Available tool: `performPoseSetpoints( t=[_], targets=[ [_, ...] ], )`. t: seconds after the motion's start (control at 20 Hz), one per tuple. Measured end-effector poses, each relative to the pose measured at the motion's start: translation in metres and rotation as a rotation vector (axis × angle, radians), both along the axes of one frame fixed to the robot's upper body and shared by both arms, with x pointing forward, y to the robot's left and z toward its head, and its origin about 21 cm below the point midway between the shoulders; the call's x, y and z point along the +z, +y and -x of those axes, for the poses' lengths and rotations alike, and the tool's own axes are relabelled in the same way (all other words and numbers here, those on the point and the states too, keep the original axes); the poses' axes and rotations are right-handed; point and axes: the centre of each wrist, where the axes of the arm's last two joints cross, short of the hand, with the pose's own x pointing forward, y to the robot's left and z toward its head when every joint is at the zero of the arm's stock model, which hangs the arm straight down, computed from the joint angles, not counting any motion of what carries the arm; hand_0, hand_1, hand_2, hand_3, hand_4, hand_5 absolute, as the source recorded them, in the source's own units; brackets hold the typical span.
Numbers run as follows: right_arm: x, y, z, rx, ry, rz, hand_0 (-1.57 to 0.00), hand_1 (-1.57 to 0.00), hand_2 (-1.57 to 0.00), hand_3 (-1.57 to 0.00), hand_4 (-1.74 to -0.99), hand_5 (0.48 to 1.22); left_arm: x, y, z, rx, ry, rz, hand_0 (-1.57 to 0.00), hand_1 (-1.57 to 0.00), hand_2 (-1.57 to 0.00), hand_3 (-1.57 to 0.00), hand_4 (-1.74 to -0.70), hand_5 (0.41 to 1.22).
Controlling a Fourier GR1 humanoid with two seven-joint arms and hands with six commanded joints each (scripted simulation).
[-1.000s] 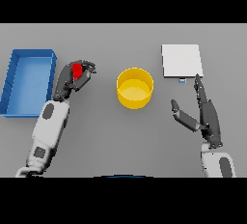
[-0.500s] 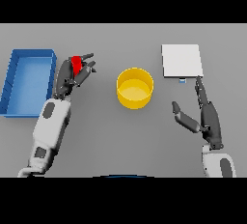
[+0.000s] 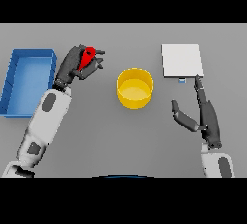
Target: Pick up the red beaker and tilt it to pour out 1 green nut into yellow bowl. Pick up the yellow bowl and place it on the metallic measuring scale.
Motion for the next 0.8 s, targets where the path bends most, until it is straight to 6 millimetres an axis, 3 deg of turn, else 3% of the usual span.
performPoseSetpoints(
  t=[0.25,0.5,0.75,0.8],
  targets=[
    [0.0,0.001,-0.001,0.006,0.032,-0.006,0.0,0.0,0.0,0.0,-1.255,0.681,0.009,-0.023,-0.005,-0.022,0.009,-0.148,-1.57,-1.57,-1.57,-1.57,-1.74,1.117],
    [0.003,0.003,-0.001,0.01,0.04,-0.024,0.0,0.0,0.0,0.0,-1.256,0.69,0.022,-0.041,-0.009,-0.06,-0.054,-0.526,-1.57,-1.57,-1.57,-1.57,-1.74,1.127],
    [0.006,0.003,0.002,0.024,0.016,-0.016,0.0,0.0,0.0,0.0,-1.274,0.704,0.03,-0.063,-0.014,-0.145,-0.148,-0.839,-1.57,-1.57,-1.57,-1.57,-1.74,1.19],
    [0.007,0.007,0.001,0.022,0.013,-0.012,0.0,0.0,0.0,0.0,-1.282,0.705,0.035,-0.064,-0.016,-0.147,-0.168,-0.89,-1.57,-1.57,-1.57,-1.57,-1.69,1.196]
  ],
)
